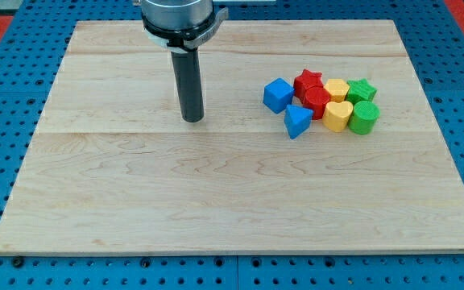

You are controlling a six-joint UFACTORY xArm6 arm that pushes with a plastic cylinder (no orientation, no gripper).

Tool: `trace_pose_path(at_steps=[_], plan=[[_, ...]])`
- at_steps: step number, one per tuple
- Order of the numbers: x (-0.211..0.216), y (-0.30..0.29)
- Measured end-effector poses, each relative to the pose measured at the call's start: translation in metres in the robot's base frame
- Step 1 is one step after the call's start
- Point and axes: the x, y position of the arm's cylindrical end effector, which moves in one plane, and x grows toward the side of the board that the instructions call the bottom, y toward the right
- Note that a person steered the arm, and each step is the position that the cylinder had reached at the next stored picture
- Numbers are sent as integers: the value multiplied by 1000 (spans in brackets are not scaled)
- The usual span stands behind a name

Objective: Separate the green star from the green circle

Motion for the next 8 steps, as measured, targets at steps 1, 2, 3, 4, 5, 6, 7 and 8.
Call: trace_pose_path(at_steps=[1, 2, 3, 4, 5, 6, 7, 8], plan=[[0, 0], [0, 38], [18, 51], [59, 69], [69, 140], [69, 185], [66, 231], [65, 287]])
